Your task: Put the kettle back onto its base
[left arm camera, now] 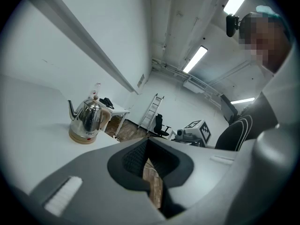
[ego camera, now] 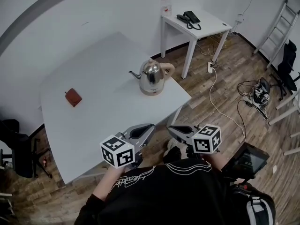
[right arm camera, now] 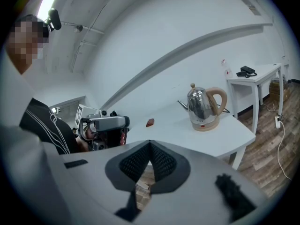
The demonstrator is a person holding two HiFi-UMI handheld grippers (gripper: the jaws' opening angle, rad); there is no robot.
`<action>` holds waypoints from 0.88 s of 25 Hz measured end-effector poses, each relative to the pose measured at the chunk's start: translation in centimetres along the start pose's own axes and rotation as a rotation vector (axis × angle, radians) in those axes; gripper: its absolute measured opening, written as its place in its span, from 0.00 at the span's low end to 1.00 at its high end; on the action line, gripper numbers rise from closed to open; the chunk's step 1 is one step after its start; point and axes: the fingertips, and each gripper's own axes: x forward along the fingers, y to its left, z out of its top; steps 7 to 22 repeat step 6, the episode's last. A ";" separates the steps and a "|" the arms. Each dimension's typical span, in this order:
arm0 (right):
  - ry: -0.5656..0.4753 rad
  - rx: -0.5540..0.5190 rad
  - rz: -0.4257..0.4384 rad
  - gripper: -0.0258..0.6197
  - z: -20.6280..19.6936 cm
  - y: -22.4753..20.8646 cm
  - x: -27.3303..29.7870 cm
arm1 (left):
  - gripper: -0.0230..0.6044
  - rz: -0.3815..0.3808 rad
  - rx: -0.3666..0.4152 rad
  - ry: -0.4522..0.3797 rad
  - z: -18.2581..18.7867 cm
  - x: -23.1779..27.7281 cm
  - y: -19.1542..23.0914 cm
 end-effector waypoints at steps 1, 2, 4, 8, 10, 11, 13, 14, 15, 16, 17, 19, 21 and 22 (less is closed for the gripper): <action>-0.001 -0.001 0.000 0.05 0.0 -0.1 0.0 | 0.05 0.001 0.000 0.003 -0.1 0.0 0.0; -0.002 -0.001 0.000 0.05 0.1 -0.1 -0.1 | 0.05 0.000 -0.002 0.006 -0.2 0.1 0.0; -0.002 -0.002 -0.004 0.05 0.1 -0.3 -0.1 | 0.05 -0.001 -0.007 0.011 -0.4 0.2 0.1; -0.001 -0.003 -0.010 0.05 0.1 -0.5 -0.1 | 0.05 -0.002 -0.011 0.017 -0.5 0.3 0.1; -0.001 -0.003 -0.010 0.05 0.1 -0.5 -0.1 | 0.05 -0.002 -0.011 0.017 -0.5 0.3 0.1; -0.001 -0.003 -0.010 0.05 0.1 -0.5 -0.1 | 0.05 -0.002 -0.011 0.017 -0.5 0.3 0.1; -0.001 -0.003 -0.010 0.05 0.1 -0.5 -0.1 | 0.05 -0.002 -0.011 0.017 -0.5 0.3 0.1; -0.001 -0.003 -0.010 0.05 0.1 -0.5 -0.1 | 0.05 -0.002 -0.011 0.017 -0.5 0.3 0.1; -0.001 -0.003 -0.010 0.05 0.1 -0.5 -0.1 | 0.05 -0.002 -0.011 0.017 -0.5 0.3 0.1; -0.001 -0.003 -0.010 0.05 0.1 -0.5 -0.1 | 0.05 -0.002 -0.011 0.017 -0.5 0.3 0.1; -0.001 -0.003 -0.010 0.05 0.1 -0.5 -0.1 | 0.05 -0.002 -0.011 0.017 -0.5 0.3 0.1; -0.001 -0.003 -0.010 0.05 0.1 -0.5 -0.1 | 0.05 -0.002 -0.011 0.017 -0.5 0.3 0.1; -0.001 -0.003 -0.010 0.05 0.1 -0.5 -0.1 | 0.05 -0.002 -0.011 0.017 -0.5 0.3 0.1; -0.001 -0.003 -0.010 0.05 0.1 -0.5 -0.1 | 0.05 -0.002 -0.011 0.017 -0.5 0.3 0.1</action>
